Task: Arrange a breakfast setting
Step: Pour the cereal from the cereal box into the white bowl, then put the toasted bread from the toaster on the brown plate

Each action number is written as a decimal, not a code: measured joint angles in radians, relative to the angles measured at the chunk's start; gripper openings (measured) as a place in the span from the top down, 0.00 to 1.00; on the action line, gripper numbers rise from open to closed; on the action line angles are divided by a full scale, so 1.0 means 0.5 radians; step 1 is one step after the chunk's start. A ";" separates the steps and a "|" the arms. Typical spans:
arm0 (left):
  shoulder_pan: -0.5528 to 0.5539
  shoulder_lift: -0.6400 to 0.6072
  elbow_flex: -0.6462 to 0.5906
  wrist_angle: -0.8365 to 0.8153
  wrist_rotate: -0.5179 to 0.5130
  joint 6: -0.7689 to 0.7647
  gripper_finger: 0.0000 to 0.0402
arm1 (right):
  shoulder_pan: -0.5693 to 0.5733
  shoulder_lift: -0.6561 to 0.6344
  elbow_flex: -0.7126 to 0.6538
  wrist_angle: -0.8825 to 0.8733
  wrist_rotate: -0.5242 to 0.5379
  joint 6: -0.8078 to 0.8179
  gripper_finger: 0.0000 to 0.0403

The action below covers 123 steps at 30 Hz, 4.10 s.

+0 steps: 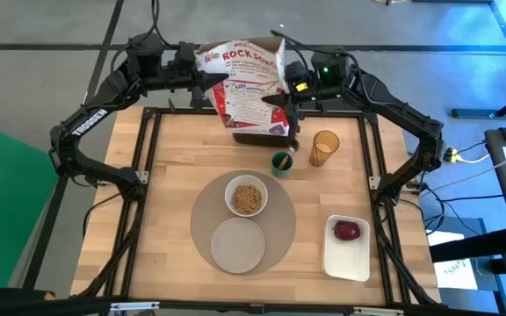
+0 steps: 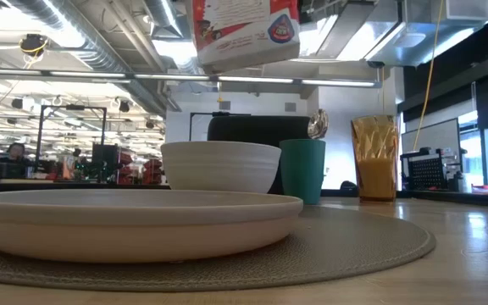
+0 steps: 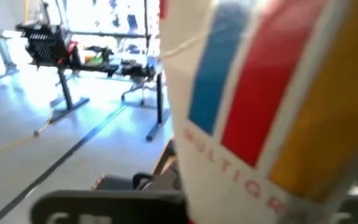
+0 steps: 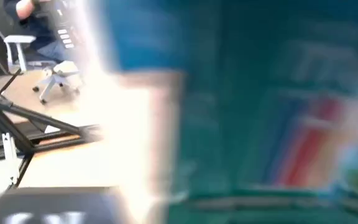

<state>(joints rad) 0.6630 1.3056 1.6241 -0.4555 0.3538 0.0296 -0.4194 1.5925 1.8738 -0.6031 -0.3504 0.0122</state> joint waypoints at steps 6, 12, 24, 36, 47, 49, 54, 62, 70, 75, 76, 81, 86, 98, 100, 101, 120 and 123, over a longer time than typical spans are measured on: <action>0.129 -0.111 -0.011 -0.071 -0.187 0.030 0.99 | 0.000 -0.043 0.007 -0.029 0.049 0.100 0.28; 0.355 -0.345 -0.006 -0.220 -0.585 0.099 1.00 | 0.001 -0.149 0.010 -0.116 0.192 0.168 0.05; 0.501 -0.787 -1.000 0.034 -0.904 -0.272 1.00 | -0.014 -0.171 0.007 -0.167 0.278 0.016 0.20; 0.542 -0.903 -1.966 0.716 -0.798 -0.305 1.00 | -0.017 -0.170 0.006 -0.187 0.261 -0.037 0.28; 0.541 -1.040 -1.973 0.504 -0.783 0.055 0.99 | -0.013 -0.169 0.005 -0.310 0.259 -0.032 0.28; 0.554 -1.073 -1.971 0.385 -0.832 0.059 0.97 | -0.013 -0.169 0.005 -0.334 0.238 -0.031 0.28; 0.563 -1.145 -1.970 0.117 -0.947 0.056 0.86 | -0.013 -0.169 0.005 -0.302 0.210 -0.030 0.28; 0.561 -1.301 -1.971 0.021 -0.972 0.069 0.66 | -0.013 -0.169 0.005 -0.191 0.246 0.010 0.28; 0.560 -1.341 -1.746 -0.114 -0.861 0.171 0.62 | -0.013 -0.167 0.005 -0.187 0.277 0.037 0.28; 0.529 -1.341 -1.539 -0.207 -0.861 0.207 0.62 | -0.013 -0.167 0.005 -0.187 0.277 0.077 0.28; 0.523 -1.341 -1.492 -0.220 -0.862 0.230 0.62 | -0.013 -0.167 0.005 -0.187 0.276 0.082 0.28; 0.489 -1.331 -1.218 -0.225 -0.884 0.389 0.62 | -0.013 -0.167 0.005 -0.187 0.276 0.121 0.28; 0.437 -1.249 -0.927 -0.218 -0.816 0.433 0.62 | -0.013 -0.167 0.005 -0.189 0.276 0.124 0.28; -0.018 -0.470 -0.749 0.123 -0.373 0.379 0.62 | -0.086 -0.169 0.148 -0.360 0.298 0.123 0.28; -0.068 -0.333 -0.748 0.244 -0.384 0.424 0.62 | -0.095 -0.170 0.198 -0.461 0.298 0.112 0.28; -0.093 -0.262 -0.748 0.312 -0.390 0.431 0.62 | -0.095 -0.170 0.224 -0.535 0.298 0.104 0.28; -0.055 0.971 -0.136 0.435 -0.415 0.682 0.62 | -0.095 -0.183 0.323 -1.177 0.426 -0.082 0.28; -0.029 1.041 -0.132 0.401 -0.412 0.728 0.62 | -0.092 -0.198 0.323 -1.219 0.458 -0.088 0.28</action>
<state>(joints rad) 0.6482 1.8259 1.5581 -0.2550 0.1478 0.3937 -0.4656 1.4935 2.0354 -1.2125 -0.1212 -0.0317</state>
